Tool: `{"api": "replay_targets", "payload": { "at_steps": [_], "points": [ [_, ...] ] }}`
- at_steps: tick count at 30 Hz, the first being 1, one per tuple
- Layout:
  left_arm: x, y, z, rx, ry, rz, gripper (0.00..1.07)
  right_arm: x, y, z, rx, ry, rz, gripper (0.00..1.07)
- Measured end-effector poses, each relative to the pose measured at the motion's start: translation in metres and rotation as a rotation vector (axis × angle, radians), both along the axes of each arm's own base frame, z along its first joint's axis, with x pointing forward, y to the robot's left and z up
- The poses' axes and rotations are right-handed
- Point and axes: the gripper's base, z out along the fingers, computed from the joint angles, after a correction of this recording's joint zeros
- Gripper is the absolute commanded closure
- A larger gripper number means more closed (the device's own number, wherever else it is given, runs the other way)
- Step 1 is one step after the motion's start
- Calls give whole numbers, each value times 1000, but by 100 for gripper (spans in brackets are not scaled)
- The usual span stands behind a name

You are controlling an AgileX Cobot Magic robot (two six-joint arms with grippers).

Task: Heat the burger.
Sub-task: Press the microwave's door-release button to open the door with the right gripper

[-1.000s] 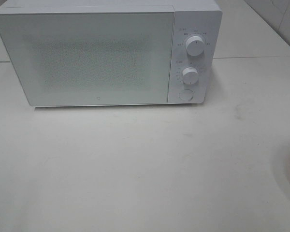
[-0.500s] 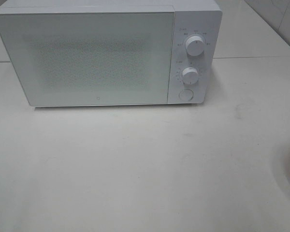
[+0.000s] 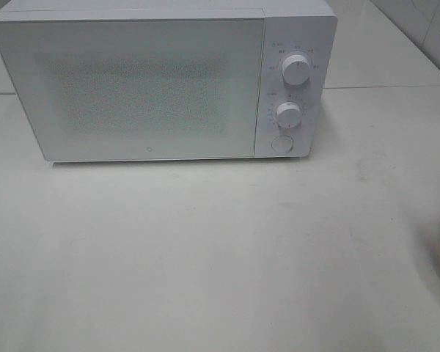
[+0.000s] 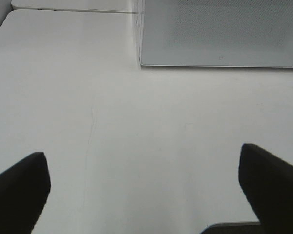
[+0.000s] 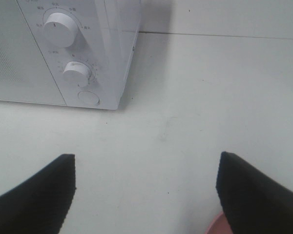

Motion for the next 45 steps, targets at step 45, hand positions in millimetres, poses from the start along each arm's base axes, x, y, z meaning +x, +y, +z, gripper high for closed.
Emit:
{"api": "replay_targets", "payload": {
  "at_steps": [45],
  "points": [
    [0,0,0,0,0,0,5,60,56,-100,-16,-311,6,31]
  ]
}}
